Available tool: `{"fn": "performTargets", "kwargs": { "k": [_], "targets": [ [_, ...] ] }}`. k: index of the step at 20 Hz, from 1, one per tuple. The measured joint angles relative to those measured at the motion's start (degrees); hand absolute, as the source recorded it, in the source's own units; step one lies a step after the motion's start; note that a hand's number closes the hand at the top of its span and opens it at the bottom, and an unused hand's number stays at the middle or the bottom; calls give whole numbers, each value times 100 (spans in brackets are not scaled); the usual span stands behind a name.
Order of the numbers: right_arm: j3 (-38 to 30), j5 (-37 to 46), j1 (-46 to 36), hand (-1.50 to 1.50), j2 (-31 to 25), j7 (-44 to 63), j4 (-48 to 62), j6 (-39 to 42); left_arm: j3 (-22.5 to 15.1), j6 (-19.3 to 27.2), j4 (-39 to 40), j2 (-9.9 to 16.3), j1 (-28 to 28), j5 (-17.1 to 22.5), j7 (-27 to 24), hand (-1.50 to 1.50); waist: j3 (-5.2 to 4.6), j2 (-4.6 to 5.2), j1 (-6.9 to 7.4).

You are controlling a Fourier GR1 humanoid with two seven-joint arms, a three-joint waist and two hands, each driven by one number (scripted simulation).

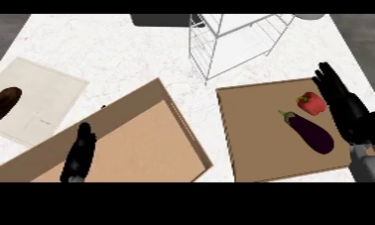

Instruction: Pick the eggplant from the tray and place it in the tiered shelf

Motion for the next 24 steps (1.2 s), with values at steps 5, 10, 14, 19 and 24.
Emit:
{"fn": "performTargets", "kwargs": {
  "k": [5, 10, 14, 19, 24],
  "targets": [
    [-239, 52, -541, 150, -839, -323, 58, 906, -247, 311, -2107, 1085, 2889, 457, 551, 0, 497, -99, 250],
    [-210, 798, -745, -150, -1922, -410, 532, 1371, -193, 445, -2232, 1229, 2973, 533, 674, 0, 390, 58, 210],
    [-194, 810, -861, -150, -2170, -738, 1017, 1979, -118, 514, -2393, 1049, 3313, 682, 845, 0, 461, 67, 226],
    [0, 901, -1026, -150, -2526, -1252, 1230, 2941, -46, 565, -2450, 885, 3514, 812, 889, 0, 440, 71, 177],
    [233, 1055, -1249, -150, -2950, -1560, 1270, 3869, -30, 609, -2493, 864, 3617, 1119, 910, 0, 397, 79, 119]
  ]
}}
